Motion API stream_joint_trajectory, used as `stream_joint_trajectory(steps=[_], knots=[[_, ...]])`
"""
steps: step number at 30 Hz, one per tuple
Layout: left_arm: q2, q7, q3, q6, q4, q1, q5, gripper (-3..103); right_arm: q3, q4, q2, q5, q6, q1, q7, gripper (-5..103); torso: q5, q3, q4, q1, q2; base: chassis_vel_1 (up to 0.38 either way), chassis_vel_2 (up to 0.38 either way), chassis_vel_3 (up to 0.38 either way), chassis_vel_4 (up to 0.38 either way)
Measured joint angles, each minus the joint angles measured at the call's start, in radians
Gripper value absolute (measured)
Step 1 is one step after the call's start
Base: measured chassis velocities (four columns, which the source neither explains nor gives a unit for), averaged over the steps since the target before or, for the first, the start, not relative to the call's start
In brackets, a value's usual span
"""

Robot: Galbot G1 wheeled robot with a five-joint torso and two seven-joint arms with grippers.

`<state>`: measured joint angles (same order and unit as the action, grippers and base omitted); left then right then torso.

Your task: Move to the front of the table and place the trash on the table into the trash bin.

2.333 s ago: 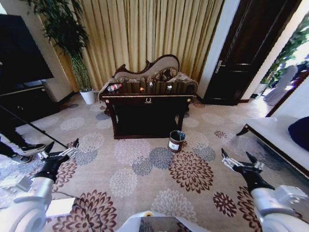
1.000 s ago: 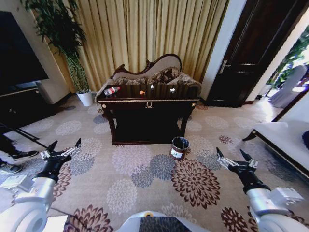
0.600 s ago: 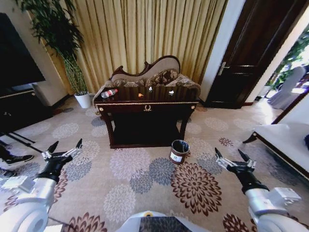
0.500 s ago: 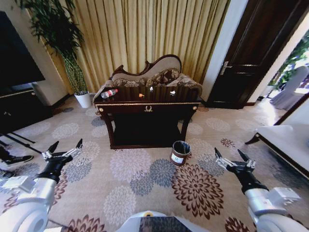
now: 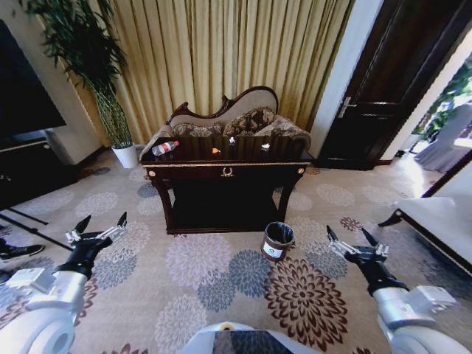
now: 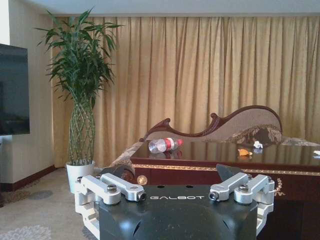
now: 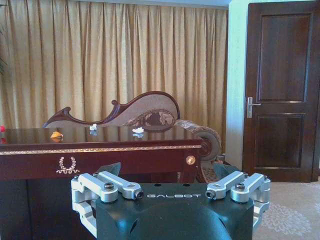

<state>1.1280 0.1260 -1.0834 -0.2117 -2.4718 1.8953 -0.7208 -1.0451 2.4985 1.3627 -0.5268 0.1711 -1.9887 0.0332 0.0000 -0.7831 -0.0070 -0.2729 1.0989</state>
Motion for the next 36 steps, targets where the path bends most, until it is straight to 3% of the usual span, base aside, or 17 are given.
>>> stream_joint_trajectory(steps=[36], knots=[[0.013,-0.005,-0.006,0.004,-0.01,0.01,0.007,100,0.007,0.002,0.012,0.008,-0.002,-0.008,0.016,100,0.0,0.0,0.0,0.0,0.0,-0.144,0.143,0.139,-0.14]])
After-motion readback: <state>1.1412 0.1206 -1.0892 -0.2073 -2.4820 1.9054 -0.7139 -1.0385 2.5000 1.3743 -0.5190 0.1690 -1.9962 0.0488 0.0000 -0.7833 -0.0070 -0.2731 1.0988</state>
